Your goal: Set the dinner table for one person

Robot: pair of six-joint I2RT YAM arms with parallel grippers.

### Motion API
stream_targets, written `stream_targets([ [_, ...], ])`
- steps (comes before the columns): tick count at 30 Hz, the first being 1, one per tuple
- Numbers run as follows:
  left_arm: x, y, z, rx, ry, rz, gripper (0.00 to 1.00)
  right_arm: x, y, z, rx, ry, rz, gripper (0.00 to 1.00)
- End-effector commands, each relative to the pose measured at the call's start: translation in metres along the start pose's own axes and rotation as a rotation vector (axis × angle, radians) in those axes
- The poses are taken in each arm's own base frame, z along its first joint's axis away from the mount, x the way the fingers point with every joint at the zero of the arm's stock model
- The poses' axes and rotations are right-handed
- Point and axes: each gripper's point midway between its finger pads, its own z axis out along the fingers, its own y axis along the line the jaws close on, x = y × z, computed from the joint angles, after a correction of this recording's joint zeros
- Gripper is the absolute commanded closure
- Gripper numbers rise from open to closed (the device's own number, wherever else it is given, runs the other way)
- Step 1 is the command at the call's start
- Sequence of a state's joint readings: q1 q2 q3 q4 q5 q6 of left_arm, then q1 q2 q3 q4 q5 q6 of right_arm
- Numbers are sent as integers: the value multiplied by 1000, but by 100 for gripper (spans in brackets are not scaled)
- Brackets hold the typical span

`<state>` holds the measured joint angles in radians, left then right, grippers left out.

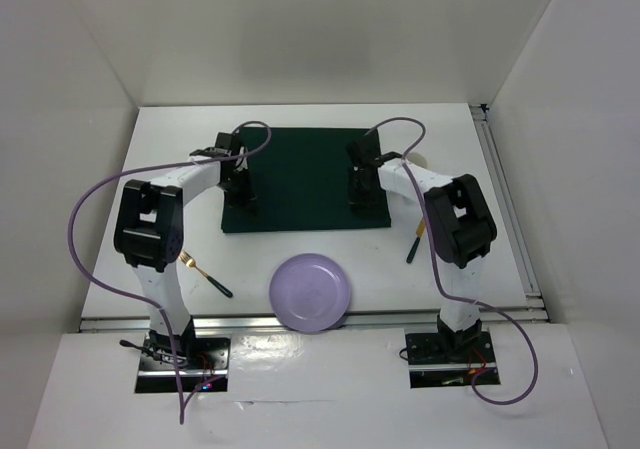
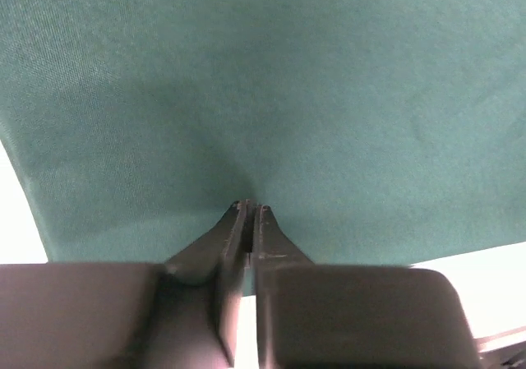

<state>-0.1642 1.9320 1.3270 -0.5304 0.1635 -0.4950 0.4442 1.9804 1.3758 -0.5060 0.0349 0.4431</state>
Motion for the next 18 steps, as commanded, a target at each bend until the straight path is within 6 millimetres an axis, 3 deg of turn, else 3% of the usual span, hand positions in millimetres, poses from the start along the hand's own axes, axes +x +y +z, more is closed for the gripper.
stream_targets([
  [1, -28, -22, -46, -25, -100, 65, 76, -40, 23, -50, -11, -122, -69, 96],
  [3, -39, -32, -68, -23, -150, 100, 58, -54, 35, -70, -31, -172, -88, 86],
  [4, -50, -40, -83, -5, -189, 106, 48, -59, 42, -85, -50, -199, -93, 76],
  [5, -49, -44, -92, -12, -191, 115, 40, -63, 46, -96, -67, -213, -93, 72],
  [7, -58, -51, -113, -3, -241, 120, 24, -65, 55, -112, -104, -238, -101, 67],
  [8, -62, -53, -127, -3, -274, 122, 22, -59, 60, -125, -129, -239, -112, 63],
  [10, -61, -47, -142, -38, -293, 117, 22, -39, 62, -135, -144, -212, -136, 57],
  [11, -61, -47, -155, -39, -321, 117, 22, -18, 60, -142, -158, -181, -140, 48],
  [13, -60, -33, -167, -61, -345, 54, 22, 6, 55, -148, -180, -140, -124, 37],
  [14, -59, -26, -172, -69, -359, 30, 23, 37, 55, -152, -213, -94, -134, 34],
  [16, -52, -19, -189, -57, -394, -33, 22, 69, 52, -154, -237, -26, -94, 23],
  [17, -44, -8, -185, -78, -387, -61, 19, 102, 48, -154, -258, 40, -95, 21],
  [18, -44, -6, -196, -68, -431, -103, 7, 116, 49, -152, -274, 71, -66, 18],
])
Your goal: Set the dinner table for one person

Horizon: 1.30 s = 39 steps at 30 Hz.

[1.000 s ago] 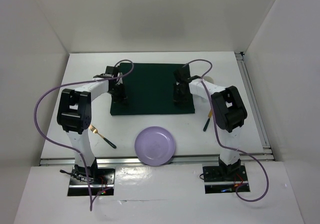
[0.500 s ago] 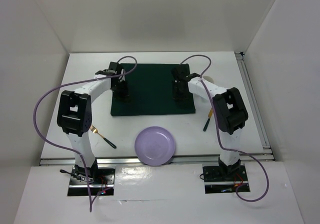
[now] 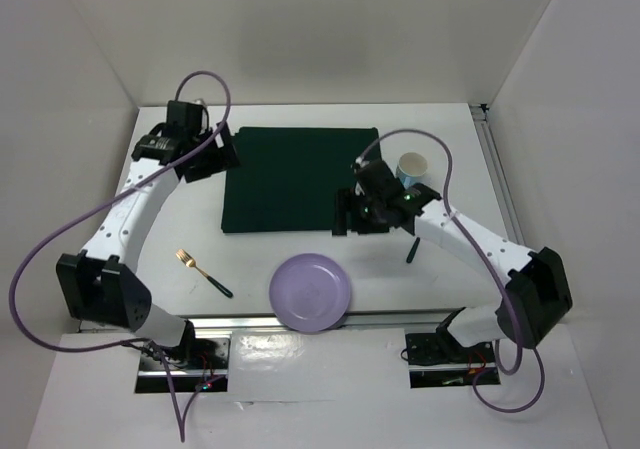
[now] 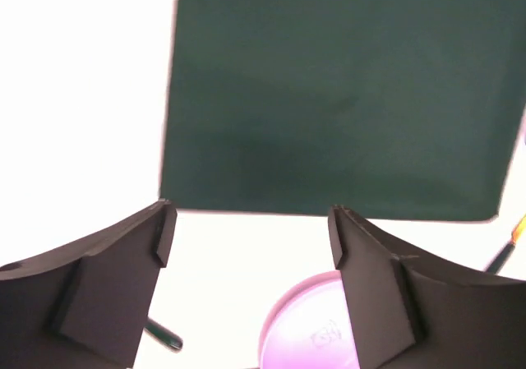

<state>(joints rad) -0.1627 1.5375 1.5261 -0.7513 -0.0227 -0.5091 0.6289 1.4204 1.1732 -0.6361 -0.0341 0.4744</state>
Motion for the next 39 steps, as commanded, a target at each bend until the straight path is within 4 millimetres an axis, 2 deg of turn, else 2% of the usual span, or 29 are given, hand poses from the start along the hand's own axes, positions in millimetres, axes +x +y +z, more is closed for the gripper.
stream_targets([
  [1, 23, 30, -13, -86, 1, -121, 6, 80, 1, -2, -41, 209, 94, 16],
  [2, 24, 35, -14, -92, -6, -130, 6, 105, 4, -2, -78, 265, 96, 15],
  [4, 31, 34, -18, -66, 8, -149, 6, 124, 9, -2, -111, 306, 92, 10],
  [5, 33, 35, -21, -64, 4, -149, 6, 141, 10, 1, -123, 338, 82, 9],
  [7, 34, 37, -20, -58, 3, -156, 6, 150, 9, 6, -131, 355, 75, 9],
  [8, 38, 37, -19, -55, 17, -157, 7, 161, 2, 11, -113, 379, 78, 9],
  [12, 40, 38, -20, -55, 17, -146, 9, 171, 1, 26, -139, 395, 71, 17],
  [14, 42, 41, -21, -63, 15, -137, 9, 171, 0, 35, -131, 391, 70, 29],
  [17, 45, 42, -19, -67, 23, -137, 9, 172, -2, 45, -123, 383, 68, 40],
  [18, 45, 42, -19, -68, 23, -137, 9, 173, -2, 48, -120, 387, 69, 49],
  [21, 43, 44, -22, -73, 10, -136, 10, 174, -7, 51, -95, 387, 68, 65],
  [22, 43, 44, -22, -73, 10, -136, 10, 171, -7, 51, -85, 382, 67, 83],
  [23, 45, 46, -23, -83, 6, -127, 10, 168, -8, 48, -67, 388, 67, 91],
  [24, 45, 46, -23, -83, 6, -127, 10, 160, -8, 44, -53, 361, 52, 99],
  [26, 43, 50, -23, -101, -3, -127, 10, 145, -6, 35, -37, 328, 26, 100],
  [27, 47, 51, -21, -105, 5, -127, 10, 123, 0, 25, -23, 280, 20, 100],
  [29, 47, 58, -19, -151, 3, -160, 11, 99, 4, 17, -9, 235, -9, 100],
  [30, 54, 62, -19, -173, 19, -173, 12, 72, 9, 11, -7, 190, 0, 100],
  [31, 57, 66, -20, -197, 30, -185, 12, 57, 9, 11, 3, 166, 4, 100],
  [32, 61, 74, -19, -245, 27, -216, 12, 46, 6, 17, 25, 161, -9, 100],
  [33, 61, 78, -23, -265, 16, -233, 14, 14, 9, 16, 14, 102, 11, 100],
  [35, 70, 89, -27, -316, 22, -275, 14, -14, 6, 24, 15, 67, 24, 100],
  [36, 75, 95, -26, -339, 21, -322, 14, -41, 0, 35, 18, 38, 52, 100],
  [39, 86, 105, -32, -355, 19, -402, 14, -79, -6, 56, 5, 14, 99, 100],
])
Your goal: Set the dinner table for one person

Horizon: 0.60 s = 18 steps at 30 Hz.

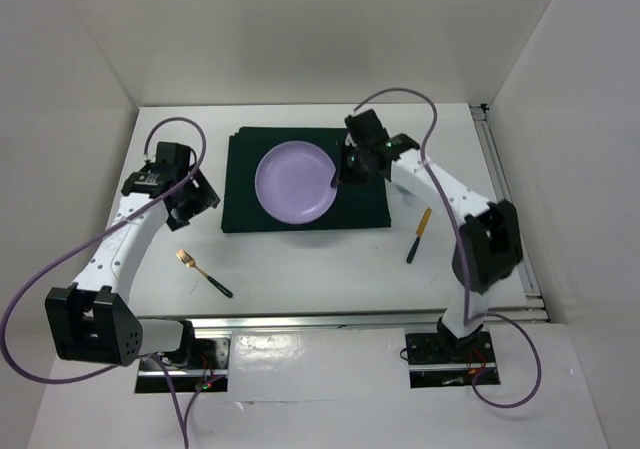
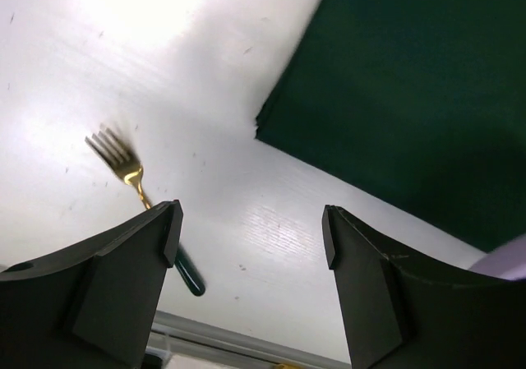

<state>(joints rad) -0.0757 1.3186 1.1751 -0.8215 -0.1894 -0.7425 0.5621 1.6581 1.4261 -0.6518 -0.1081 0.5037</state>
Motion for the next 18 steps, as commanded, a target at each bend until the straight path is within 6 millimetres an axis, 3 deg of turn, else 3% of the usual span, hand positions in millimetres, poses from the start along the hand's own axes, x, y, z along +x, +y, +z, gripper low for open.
stream_targets([
  [1, 13, 29, -5, -70, -2, -139, 14, -50, -23, 36, 34, -16, 44, 100],
  [5, 49, 40, 8, -69, 91, -180, 14, -96, -26, 75, 8, -41, 72, 100],
  [7, 68, 41, 13, -44, 139, -191, 14, -107, -30, 96, 12, -23, 94, 100],
  [10, 91, 47, 20, -48, 198, -214, 14, -112, -32, 115, 14, -20, 104, 100],
  [14, 99, 44, 23, -10, 209, -219, 14, -107, -48, 137, 36, 14, 136, 100],
  [18, 100, 47, 23, -23, 210, -217, 14, -88, -59, 150, 39, 76, 168, 97],
])
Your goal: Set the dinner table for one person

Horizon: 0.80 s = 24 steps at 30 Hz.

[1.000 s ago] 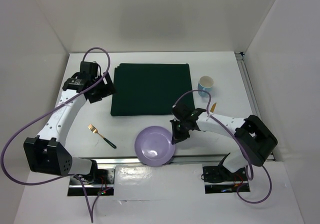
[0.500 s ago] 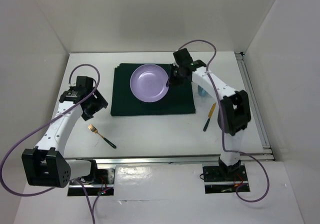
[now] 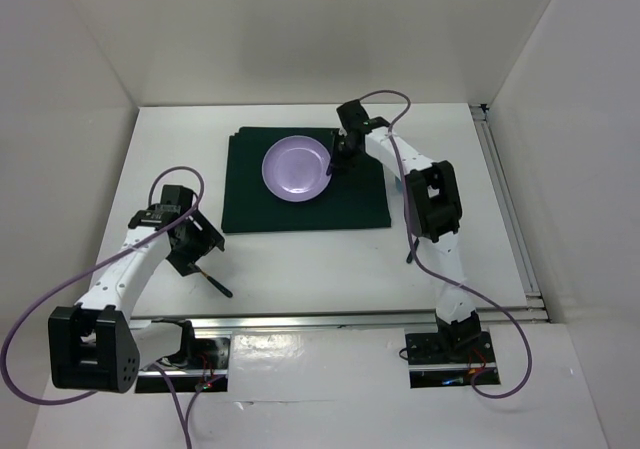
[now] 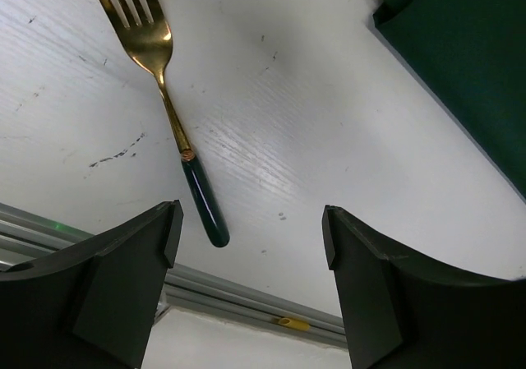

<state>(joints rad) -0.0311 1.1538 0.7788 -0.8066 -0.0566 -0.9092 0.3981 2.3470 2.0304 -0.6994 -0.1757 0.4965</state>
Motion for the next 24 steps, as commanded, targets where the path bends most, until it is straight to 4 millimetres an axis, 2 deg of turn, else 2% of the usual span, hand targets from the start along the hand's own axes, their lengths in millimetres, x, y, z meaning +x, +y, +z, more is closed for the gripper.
stream_targets([
  [1, -5, -7, -2, 28, -16, -17, 14, -8, 2, -8, -34, 4, 41, 83],
  [3, -7, -9, -2, 25, -14, -17, 14, -7, 2, -8, -36, 0, 41, 66],
  [4, -6, -8, 0, 17, -7, -16, 12, -9, 4, -12, -43, -12, 38, 54],
  [5, -8, -10, -2, 24, -13, -17, 12, -9, 4, -12, -43, -12, 38, 38],
  [7, -8, -10, -2, 24, -13, -17, 12, -25, 12, -30, -46, -64, 29, 29],
  [8, -7, -12, -2, 31, -5, -16, 12, -28, 12, -33, -40, -75, 18, 27],
  [9, -6, -10, 0, 31, -5, -6, 12, -41, 21, -50, -52, -117, 11, 27],
  [11, -4, -11, 2, 39, 2, -15, 14, -50, 23, -67, -43, -156, -12, 27],
  [12, -1, -8, 5, 29, 11, -15, 16, -59, 30, -87, -53, -199, -18, 27],
  [14, 4, -4, 10, 20, 20, -25, 17, -64, 33, -108, -52, -238, -32, 27],
  [15, 8, 1, 17, 2, 36, -34, 17, -74, 42, -133, -75, -303, -41, 27],
  [18, 13, 2, 28, 8, 42, -62, 26, -68, 40, -150, -77, -329, -52, 27],
  [19, 17, 6, 31, -6, 54, -72, 26, -63, 39, -160, -80, -334, -52, 27],
  [20, 17, 5, 34, -10, 57, -86, 26, -61, 39, -164, -79, -336, -62, 27],
  [22, 23, 16, 39, -65, 68, -132, 26, -59, 39, -174, -84, -347, -72, 27],
  [23, 23, 16, 40, -70, 61, -135, 25, -54, 35, -169, -75, -331, -70, 27],
  [24, 27, 21, 41, -92, 66, -145, 24, -53, 36, -175, -76, -333, -70, 27],
])
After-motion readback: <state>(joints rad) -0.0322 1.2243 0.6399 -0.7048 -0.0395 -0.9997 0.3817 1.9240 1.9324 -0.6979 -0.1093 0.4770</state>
